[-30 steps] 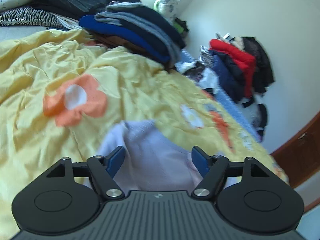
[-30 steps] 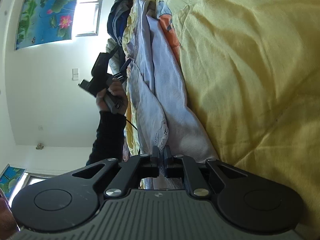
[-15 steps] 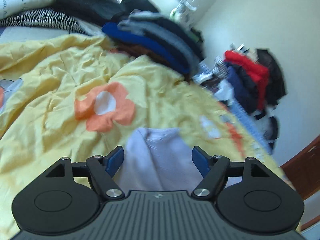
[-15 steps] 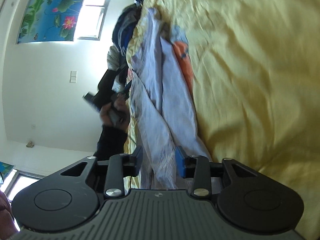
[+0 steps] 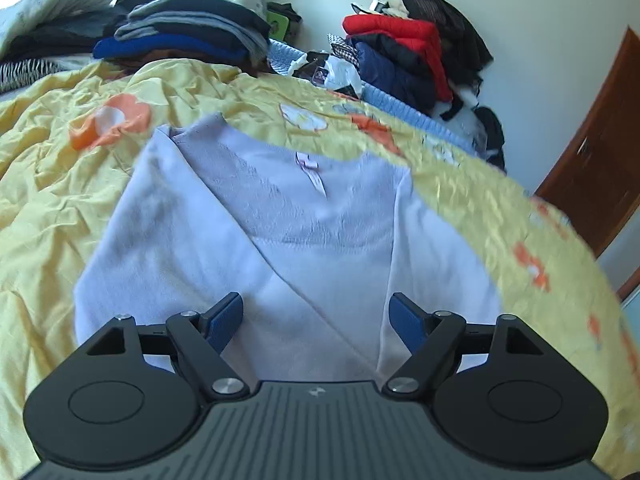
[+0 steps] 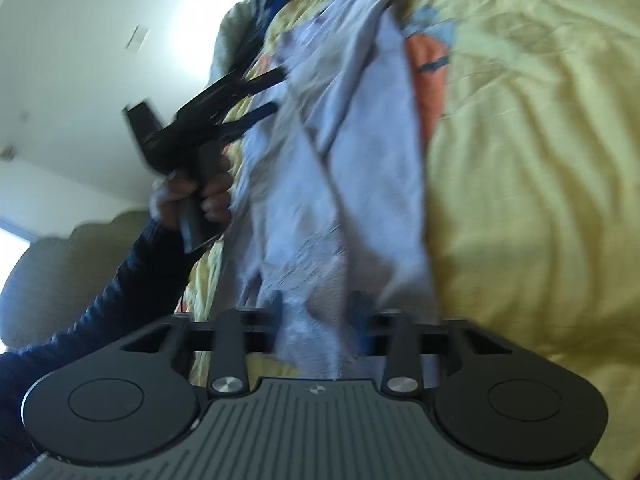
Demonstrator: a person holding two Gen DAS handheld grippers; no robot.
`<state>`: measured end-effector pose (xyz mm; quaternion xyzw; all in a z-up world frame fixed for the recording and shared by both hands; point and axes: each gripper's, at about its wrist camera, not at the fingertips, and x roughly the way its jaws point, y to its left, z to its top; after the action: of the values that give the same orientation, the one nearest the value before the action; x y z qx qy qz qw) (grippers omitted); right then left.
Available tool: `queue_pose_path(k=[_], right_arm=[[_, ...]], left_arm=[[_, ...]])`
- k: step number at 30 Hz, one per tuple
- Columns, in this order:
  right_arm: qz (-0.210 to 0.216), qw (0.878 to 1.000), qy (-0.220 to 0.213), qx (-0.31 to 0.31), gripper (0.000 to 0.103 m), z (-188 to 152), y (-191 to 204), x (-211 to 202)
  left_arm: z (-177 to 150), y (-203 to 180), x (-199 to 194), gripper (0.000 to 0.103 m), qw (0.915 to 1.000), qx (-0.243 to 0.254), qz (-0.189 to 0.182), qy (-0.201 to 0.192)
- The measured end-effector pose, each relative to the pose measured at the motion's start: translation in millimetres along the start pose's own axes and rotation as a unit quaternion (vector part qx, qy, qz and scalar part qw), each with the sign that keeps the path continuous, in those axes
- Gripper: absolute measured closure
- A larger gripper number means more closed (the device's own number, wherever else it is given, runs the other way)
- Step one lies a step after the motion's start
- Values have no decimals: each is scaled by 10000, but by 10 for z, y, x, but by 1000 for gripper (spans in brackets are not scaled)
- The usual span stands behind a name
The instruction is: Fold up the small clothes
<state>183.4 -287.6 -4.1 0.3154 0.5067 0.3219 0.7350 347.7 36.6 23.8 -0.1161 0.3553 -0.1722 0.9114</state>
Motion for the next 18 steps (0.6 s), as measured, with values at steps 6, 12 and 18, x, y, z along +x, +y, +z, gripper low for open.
queue_pose_path(k=[6, 12, 18], right_arm=[[80, 9965, -620, -562, 97, -14, 291, -299], [-748, 9968, 57, 266, 87, -82, -84, -323], [-336, 9937, -1020, 329, 61, 72, -16, -640]], left_arm=[[-210, -171, 35, 16, 9967, 725, 282, -250], [-230, -239, 75, 4, 9946, 989, 275, -176], [-171, -320, -150, 4, 9966, 796, 177, -108]])
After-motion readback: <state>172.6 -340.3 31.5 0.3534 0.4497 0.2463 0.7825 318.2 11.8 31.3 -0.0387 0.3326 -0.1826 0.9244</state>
